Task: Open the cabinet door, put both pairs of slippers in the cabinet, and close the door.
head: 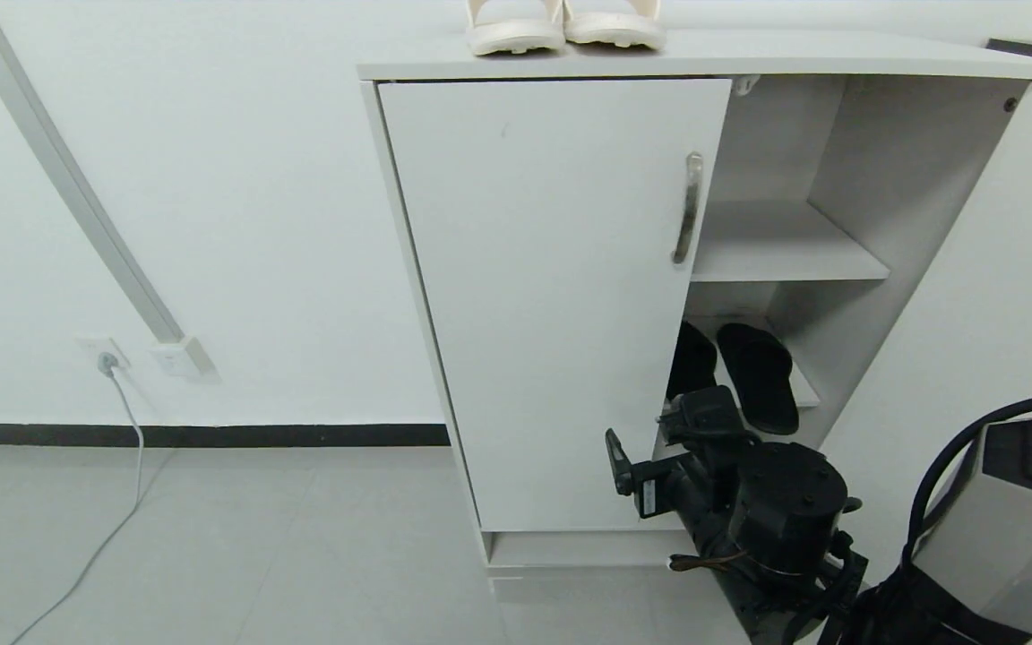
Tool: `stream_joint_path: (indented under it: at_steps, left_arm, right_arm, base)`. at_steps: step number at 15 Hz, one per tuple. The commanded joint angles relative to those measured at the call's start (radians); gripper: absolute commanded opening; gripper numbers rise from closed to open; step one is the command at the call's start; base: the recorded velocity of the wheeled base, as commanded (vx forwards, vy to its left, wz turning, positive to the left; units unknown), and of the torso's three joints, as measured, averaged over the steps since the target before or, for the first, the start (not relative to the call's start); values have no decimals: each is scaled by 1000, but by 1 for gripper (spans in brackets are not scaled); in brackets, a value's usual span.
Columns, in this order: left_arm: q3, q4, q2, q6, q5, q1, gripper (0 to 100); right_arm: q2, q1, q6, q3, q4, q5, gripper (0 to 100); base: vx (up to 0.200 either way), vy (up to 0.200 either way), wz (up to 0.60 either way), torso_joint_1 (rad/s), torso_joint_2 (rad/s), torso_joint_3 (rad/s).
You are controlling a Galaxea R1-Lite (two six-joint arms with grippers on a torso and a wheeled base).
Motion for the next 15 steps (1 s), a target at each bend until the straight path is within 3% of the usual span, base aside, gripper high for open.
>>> stream_joint_path:
  at_steps: [1, 15]
  left_arm:
    - [0, -1, 0, 0, 0, 0, 0]
    - [0, -1, 0, -2, 0, 0, 0]
  right_arm:
    - [3, -4, -8, 4, -8, 16, 100]
    - [6, -3, -16, 27, -8, 56, 100]
  base:
    - [0, 0, 0, 0, 0, 0]
    - [0, 0, 0, 0, 0, 0]
